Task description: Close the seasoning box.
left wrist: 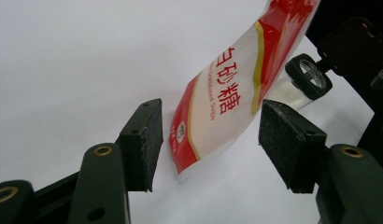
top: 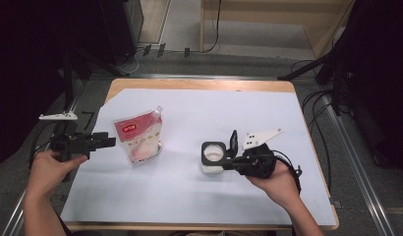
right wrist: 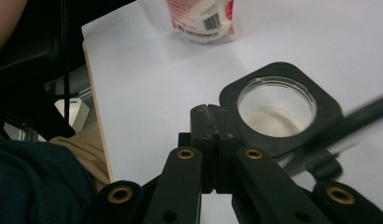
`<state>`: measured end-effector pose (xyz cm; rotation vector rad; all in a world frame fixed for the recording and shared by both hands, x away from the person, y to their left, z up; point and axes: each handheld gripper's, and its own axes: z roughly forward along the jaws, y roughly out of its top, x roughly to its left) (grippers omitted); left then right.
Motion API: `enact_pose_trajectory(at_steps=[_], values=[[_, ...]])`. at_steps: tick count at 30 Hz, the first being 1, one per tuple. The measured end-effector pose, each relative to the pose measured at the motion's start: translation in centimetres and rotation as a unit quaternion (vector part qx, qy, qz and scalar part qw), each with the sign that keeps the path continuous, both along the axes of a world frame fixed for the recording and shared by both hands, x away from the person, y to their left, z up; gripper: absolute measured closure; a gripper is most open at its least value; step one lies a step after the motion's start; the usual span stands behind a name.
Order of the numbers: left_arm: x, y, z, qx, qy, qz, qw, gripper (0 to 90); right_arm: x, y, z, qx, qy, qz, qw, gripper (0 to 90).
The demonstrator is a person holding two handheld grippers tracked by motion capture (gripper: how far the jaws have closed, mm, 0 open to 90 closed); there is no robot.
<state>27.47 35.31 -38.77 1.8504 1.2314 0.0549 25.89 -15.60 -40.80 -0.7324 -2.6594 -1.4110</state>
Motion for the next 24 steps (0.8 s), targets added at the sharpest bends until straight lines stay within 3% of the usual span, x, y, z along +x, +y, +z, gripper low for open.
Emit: enact_pose_trajectory(at_steps=[3,7,10,17,24], values=[[0.0,0.4,-0.1,0.013,0.003,0.009,0.9999,42.0,0.3,-1.0,0.3,-0.002,0.0,-0.014,0.9999,90.0],[0.1,0.7,-0.4,0.004,-0.006,0.022,0.9997,42.3,0.8,-2.3,0.3,0.005,0.004,-0.033,0.9994,90.0],[0.5,0.5,-0.7,-0.003,-0.011,0.018,0.9998,42.6,1.0,-2.6,0.4,0.006,0.001,-0.041,0.9991,90.0],[1.3,-0.3,-1.6,0.004,-0.005,0.012,0.9999,42.6,1.1,-3.6,1.2,0.012,-0.007,-0.046,0.9989,90.0],[1.7,-0.8,-2.1,0.003,-0.001,0.01,0.9999,42.6,1.9,-5.3,1.5,0.023,-0.014,-0.102,0.9945,90.0]])
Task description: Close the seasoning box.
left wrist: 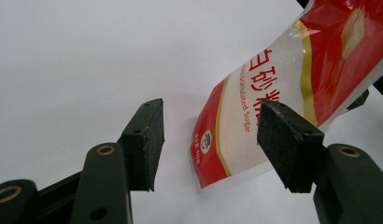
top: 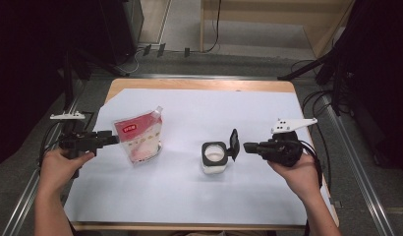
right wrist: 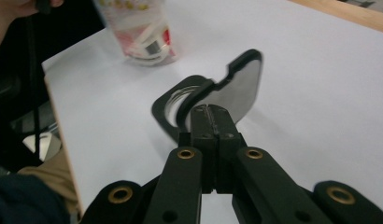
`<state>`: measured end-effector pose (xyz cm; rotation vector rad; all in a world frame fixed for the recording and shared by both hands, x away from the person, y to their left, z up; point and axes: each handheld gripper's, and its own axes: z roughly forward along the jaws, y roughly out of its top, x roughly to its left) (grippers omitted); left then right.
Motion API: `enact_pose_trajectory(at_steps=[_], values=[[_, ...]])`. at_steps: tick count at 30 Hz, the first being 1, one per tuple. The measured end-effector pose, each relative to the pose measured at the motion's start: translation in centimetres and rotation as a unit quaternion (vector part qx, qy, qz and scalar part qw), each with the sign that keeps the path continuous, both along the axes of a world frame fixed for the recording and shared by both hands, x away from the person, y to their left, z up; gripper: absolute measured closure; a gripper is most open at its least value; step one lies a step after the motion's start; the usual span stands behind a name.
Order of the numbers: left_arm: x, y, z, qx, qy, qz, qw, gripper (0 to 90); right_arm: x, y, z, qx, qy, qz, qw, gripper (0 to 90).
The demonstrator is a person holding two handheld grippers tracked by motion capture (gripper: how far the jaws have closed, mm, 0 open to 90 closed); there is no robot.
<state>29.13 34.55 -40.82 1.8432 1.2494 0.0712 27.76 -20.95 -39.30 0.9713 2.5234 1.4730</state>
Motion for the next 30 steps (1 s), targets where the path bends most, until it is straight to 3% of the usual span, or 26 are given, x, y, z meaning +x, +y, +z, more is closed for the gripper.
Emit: enact_pose_trajectory(at_steps=[8,30], values=[[0.2,-0.4,-0.2,0.002,-0.001,-0.004,1.0,42.6,1.0,1.9,-1.9,-0.013,0.008,-0.014,0.9998,90.0],[0.5,-1.0,-0.5,0.008,0.007,-0.011,0.9999,42.6,1.1,3.7,-2.9,0.006,0.019,-0.012,0.9997,90.0]])
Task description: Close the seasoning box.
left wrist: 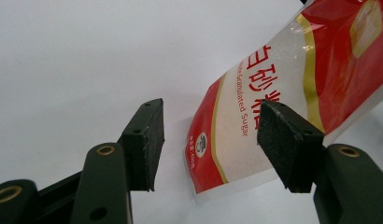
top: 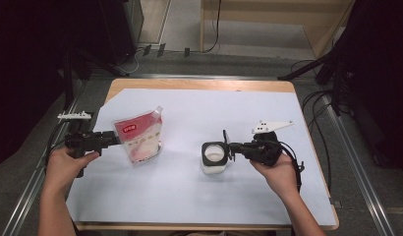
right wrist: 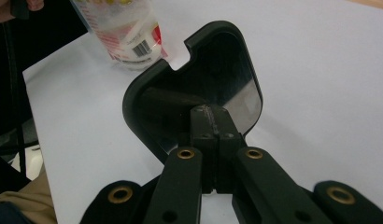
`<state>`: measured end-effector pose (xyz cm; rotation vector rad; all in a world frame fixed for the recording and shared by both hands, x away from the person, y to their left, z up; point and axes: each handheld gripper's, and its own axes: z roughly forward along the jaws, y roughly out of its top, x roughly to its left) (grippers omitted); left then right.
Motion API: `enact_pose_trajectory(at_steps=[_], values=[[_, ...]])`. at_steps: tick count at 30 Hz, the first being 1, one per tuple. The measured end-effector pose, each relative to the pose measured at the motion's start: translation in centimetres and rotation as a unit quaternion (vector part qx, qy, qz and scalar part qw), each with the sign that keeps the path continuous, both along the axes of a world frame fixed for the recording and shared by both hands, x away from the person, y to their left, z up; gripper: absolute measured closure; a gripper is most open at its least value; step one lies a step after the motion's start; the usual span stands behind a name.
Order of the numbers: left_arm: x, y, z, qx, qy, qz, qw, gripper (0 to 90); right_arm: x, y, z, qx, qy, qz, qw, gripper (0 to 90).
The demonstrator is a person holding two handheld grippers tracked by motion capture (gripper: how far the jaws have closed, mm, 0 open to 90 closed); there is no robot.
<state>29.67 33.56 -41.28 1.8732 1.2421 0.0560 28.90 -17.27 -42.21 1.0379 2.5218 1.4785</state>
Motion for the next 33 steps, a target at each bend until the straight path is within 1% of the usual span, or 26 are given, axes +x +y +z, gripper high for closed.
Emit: enact_pose_trajectory(at_steps=[2,7,10,14,20,21,28,31,33], values=[[0.1,-0.1,0.0,0.002,-0.001,-0.002,1.0,42.5,0.0,0.2,-0.1,-0.001,0.001,0.0,1.0,90.0],[0.1,-0.2,-0.1,0.0,0.0,-0.001,1.0,42.5,-0.1,0.6,-0.3,0.0,0.002,-0.002,1.0,90.0],[0.1,-0.3,-0.2,-0.002,0.001,-0.001,1.0,42.5,-0.1,0.9,-0.4,-0.001,0.0,0.001,1.0,90.0],[0.1,-0.3,-0.2,0.0,0.003,-0.003,1.0,42.5,-0.2,1.3,-0.6,-0.004,0.004,0.005,1.0,90.0],[0.2,-0.4,-0.2,-0.001,0.006,-0.003,1.0,42.5,-0.2,2.0,-1.1,-0.014,0.007,0.013,0.9998,90.0],[0.2,-0.4,-0.3,-0.001,0.004,-0.004,1.0,42.5,-0.3,2.1,-1.1,-0.015,0.006,0.015,0.9998,90.0],[0.2,-0.5,-0.3,0.002,0.007,-0.005,1.0,42.5,-0.3,2.8,-1.7,-0.033,0.008,0.026,0.9991,89.7],[0.3,-0.5,-0.3,0.003,0.007,-0.005,1.0,42.2,-0.3,2.8,-1.7,-0.032,0.01,0.024,0.9991,89.1],[0.3,-0.6,-0.4,0.004,0.007,-0.004,1.0,42.2,-0.2,2.8,-1.7,-0.032,0.007,0.024,0.9992,87.5]])
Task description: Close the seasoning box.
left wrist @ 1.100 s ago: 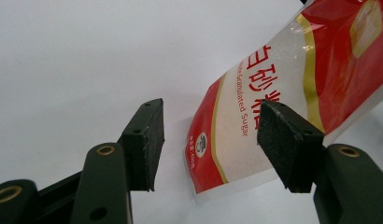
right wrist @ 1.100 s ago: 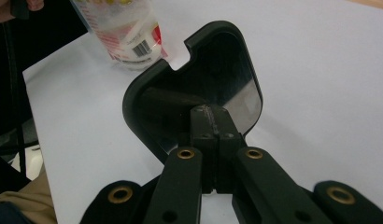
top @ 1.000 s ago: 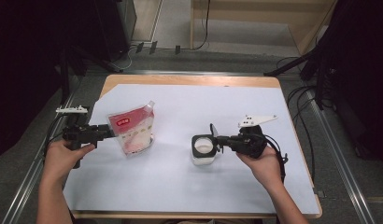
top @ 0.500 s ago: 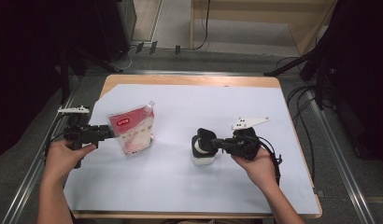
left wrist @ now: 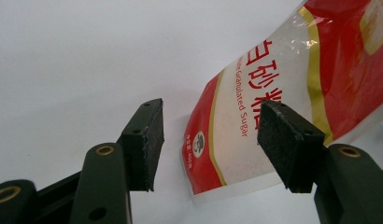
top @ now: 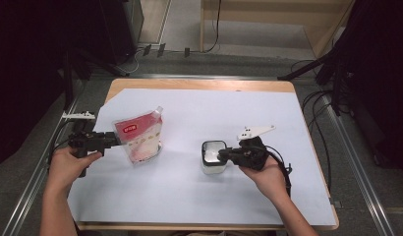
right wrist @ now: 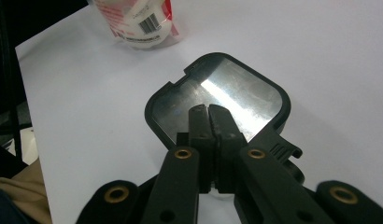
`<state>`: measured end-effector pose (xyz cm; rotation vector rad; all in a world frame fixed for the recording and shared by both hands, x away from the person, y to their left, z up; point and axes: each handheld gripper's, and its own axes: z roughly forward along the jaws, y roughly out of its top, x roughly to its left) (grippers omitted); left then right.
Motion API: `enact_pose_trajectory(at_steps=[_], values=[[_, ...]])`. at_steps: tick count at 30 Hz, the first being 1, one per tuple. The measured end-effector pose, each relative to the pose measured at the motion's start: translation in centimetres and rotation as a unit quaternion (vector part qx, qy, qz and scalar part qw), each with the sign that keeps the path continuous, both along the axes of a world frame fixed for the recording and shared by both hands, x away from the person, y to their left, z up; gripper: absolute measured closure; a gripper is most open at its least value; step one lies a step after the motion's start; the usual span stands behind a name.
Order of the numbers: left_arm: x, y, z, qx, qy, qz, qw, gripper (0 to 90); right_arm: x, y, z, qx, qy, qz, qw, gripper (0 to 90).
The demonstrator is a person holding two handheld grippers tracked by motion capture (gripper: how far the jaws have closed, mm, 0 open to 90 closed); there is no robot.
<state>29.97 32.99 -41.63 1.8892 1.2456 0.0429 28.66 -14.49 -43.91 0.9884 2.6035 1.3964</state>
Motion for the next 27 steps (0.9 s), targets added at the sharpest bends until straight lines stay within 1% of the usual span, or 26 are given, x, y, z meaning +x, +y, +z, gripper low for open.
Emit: enact_pose_trajectory(at_steps=[3,5,6,8,10,16,19,21,23,26,27], values=[[0.0,0.0,-0.1,0.0,0.0,-0.002,1.0,42.2,0.0,-0.4,0.2,0.003,-0.006,-0.003,1.0,86.0],[0.1,-0.1,-0.1,0.0,0.004,0.001,1.0,42.2,0.1,-0.8,0.3,0.007,-0.01,-0.009,0.9999,84.8],[0.1,-0.1,-0.2,0.0,0.002,-0.001,1.0,42.2,0.1,-1.1,0.4,0.007,-0.01,-0.012,0.9999,83.8],[0.1,-0.1,-0.2,0.005,0.001,-0.001,1.0,42.2,0.3,-1.7,0.5,0.011,-0.015,-0.017,0.9997,81.5],[0.1,-0.2,-0.3,0.001,0.002,-0.001,1.0,42.1,0.4,-2.2,0.6,0.012,-0.015,-0.025,0.9995,80.4],[0.2,-0.3,-0.4,0.0,0.002,0.0,1.0,42.1,0.8,-4.0,0.7,0.017,-0.023,-0.046,0.9985,74.1],[0.2,-0.3,-0.5,0.0,0.002,0.001,1.0,41.9,1.0,-4.9,0.6,0.018,-0.025,-0.059,0.9978,70.2],[0.3,-0.2,-0.5,0.004,0.003,0.0,1.0,41.8,1.2,-5.5,0.5,0.017,-0.028,-0.066,0.9973,66.6],[0.3,-0.3,-0.5,0.004,0.002,0.001,1.0,41.6,1.4,-6.0,0.3,0.018,-0.031,-0.071,0.9968,64.9],[0.4,-0.3,-0.6,0.005,0.003,0.002,1.0,41.2,1.6,-6.8,-0.1,0.016,-0.036,-0.083,0.9958,60.2],[0.5,-0.3,-0.7,0.007,0.003,0.001,1.0,40.7,1.7,-7.1,-0.2,0.014,-0.034,-0.086,0.9956,58.3]])
